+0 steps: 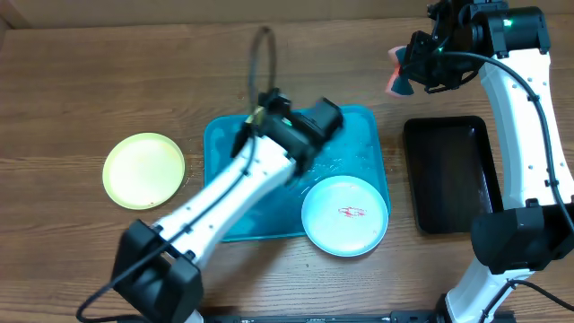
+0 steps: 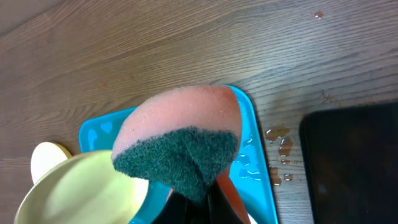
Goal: Clean dirty plates on tray and stack at the side
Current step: 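Carry the second yellow plate with the left gripper onto the first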
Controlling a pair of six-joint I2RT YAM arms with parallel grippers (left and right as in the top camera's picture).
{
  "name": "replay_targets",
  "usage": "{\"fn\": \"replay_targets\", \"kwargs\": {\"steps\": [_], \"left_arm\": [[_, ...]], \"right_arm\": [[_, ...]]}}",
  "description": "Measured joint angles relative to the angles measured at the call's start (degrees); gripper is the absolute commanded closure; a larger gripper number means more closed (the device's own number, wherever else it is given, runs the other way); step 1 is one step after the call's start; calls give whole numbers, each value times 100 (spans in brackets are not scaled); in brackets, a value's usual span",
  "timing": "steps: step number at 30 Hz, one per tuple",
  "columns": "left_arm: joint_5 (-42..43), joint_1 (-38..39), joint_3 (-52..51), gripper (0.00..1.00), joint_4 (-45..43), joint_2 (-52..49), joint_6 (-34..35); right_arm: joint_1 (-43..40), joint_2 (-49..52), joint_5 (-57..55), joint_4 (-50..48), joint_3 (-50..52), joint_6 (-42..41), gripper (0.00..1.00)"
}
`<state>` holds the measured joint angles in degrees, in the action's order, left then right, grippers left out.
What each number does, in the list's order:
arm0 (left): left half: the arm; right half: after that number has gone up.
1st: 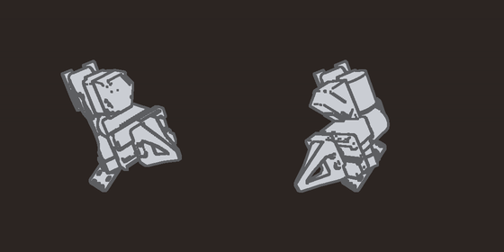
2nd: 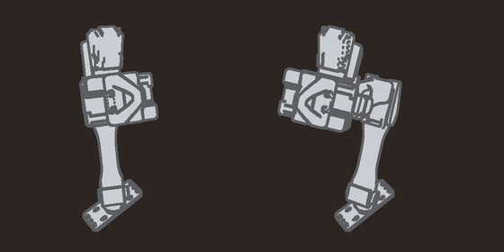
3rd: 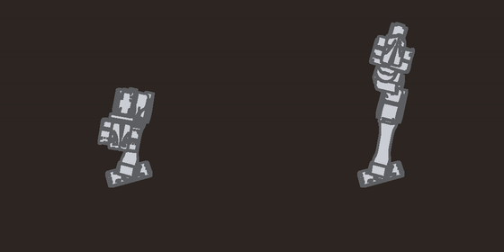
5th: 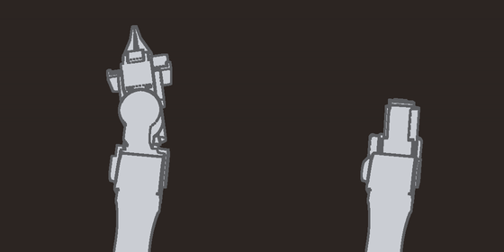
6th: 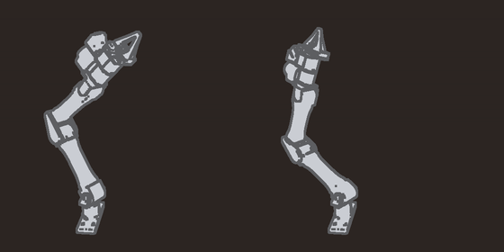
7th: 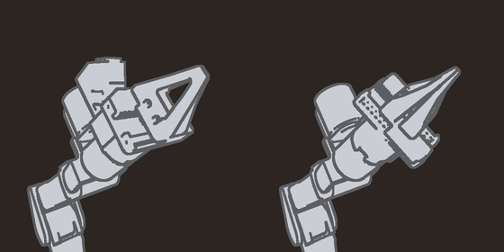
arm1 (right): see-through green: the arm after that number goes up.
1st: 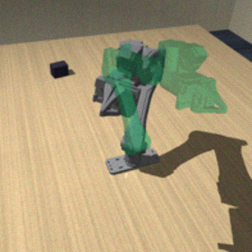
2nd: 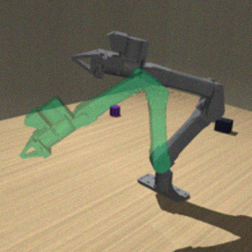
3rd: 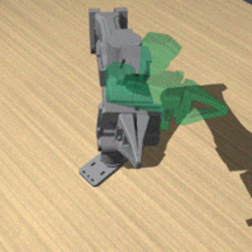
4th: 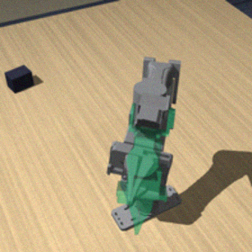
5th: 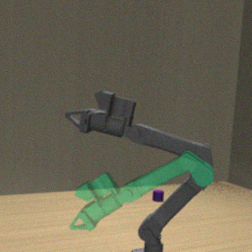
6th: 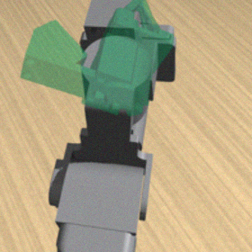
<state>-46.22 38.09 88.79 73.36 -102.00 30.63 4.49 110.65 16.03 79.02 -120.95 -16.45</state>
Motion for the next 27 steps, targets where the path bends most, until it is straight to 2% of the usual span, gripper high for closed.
{"fn": "replay_targets", "kwargs": {"steps": [5,7,11,18,27], "left_arm": [[1884,-1370,0,96,-501,22,-660],[2975,-2374,0,95,-645,66,-1012],[4068,-3768,-9,96,-691,101,-1419],[4780,-5847,-573,96,-1102,168,-1698],[5069,-7112,-1781,96,-2210,186,-1600]], "right_arm": [[0,0,-2,-11,0,0,96],[0,0,-11,-15,0,0,96],[0,0,-24,-13,0,-2,96],[0,0,-37,-15,0,2,96],[0,0,-42,-9,0,2,96]]}}
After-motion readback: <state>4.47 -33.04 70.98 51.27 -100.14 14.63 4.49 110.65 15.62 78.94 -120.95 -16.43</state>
